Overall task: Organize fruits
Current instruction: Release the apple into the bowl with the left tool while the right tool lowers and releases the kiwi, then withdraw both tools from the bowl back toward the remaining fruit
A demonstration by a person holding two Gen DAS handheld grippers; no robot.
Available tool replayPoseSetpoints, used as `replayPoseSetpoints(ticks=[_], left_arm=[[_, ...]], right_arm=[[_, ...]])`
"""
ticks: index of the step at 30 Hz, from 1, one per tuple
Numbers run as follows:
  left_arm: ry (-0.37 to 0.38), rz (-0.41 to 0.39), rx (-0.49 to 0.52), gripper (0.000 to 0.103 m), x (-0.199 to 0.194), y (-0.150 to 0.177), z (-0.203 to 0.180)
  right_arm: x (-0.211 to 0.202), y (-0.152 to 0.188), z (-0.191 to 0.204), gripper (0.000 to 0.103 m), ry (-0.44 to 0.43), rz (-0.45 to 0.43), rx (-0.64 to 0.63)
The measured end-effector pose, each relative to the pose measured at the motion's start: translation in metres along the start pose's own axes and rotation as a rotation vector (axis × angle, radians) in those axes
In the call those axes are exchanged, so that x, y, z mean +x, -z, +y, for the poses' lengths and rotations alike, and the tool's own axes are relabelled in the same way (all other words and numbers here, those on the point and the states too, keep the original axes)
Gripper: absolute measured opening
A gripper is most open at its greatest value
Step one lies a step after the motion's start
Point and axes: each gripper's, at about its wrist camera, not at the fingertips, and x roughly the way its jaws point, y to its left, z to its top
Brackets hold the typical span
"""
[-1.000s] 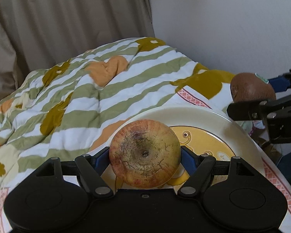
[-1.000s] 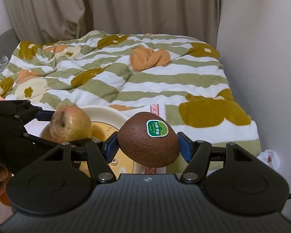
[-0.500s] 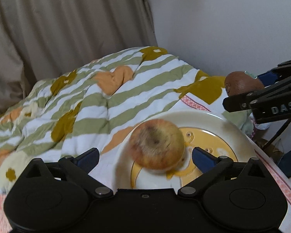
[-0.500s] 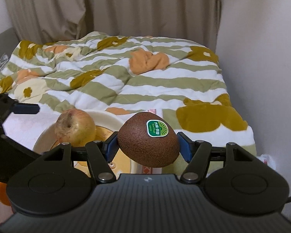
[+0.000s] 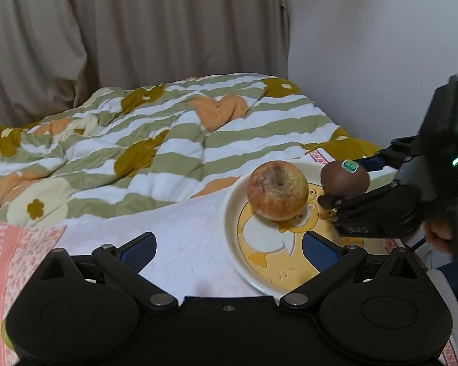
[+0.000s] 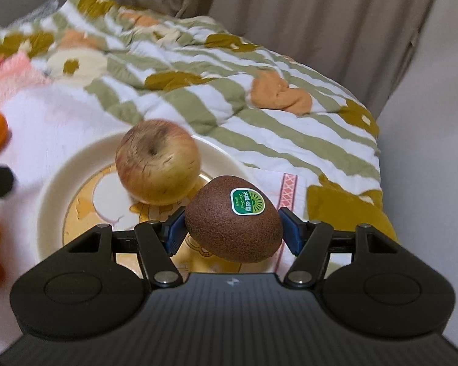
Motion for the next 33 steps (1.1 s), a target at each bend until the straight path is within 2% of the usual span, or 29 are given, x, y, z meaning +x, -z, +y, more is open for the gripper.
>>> replayPoseSetpoints(ticks=[11, 14, 17, 24, 28, 33], left_arm=[[-0.050, -0.004, -0.055, 0.103, -0.016, 0.015, 0.015], [-0.057, -0.010, -0.065, 0.103, -0.020, 0.019, 0.016], [-0.062, -0.016, -0.066, 0.103, -0.026, 0.021, 0.016], [-0.073, -0.044, -0.078, 0.103, -0.047, 0.025, 0.015], [-0.089, -0.076, -0.090, 0.103, -0.068, 0.026, 0.012], [-0.112, -0.124, -0.105, 0.103, -0.099, 0.031, 0.007]], right_arm=[[0.021, 0.004, 0.017, 0.079, 0.006, 0.025, -0.040], [0.019, 0.005, 0.018, 0.085, 0.020, 0.010, -0.039], [0.014, 0.004, 0.019, 0.102, 0.055, 0.000, -0.053], [-0.015, 0.006, 0.003, 0.103, 0.022, -0.013, 0.067], [-0.045, 0.007, -0.009, 0.103, -0.008, -0.036, 0.142], [-0.084, 0.007, -0.013, 0.103, -0.015, -0.064, 0.176]])
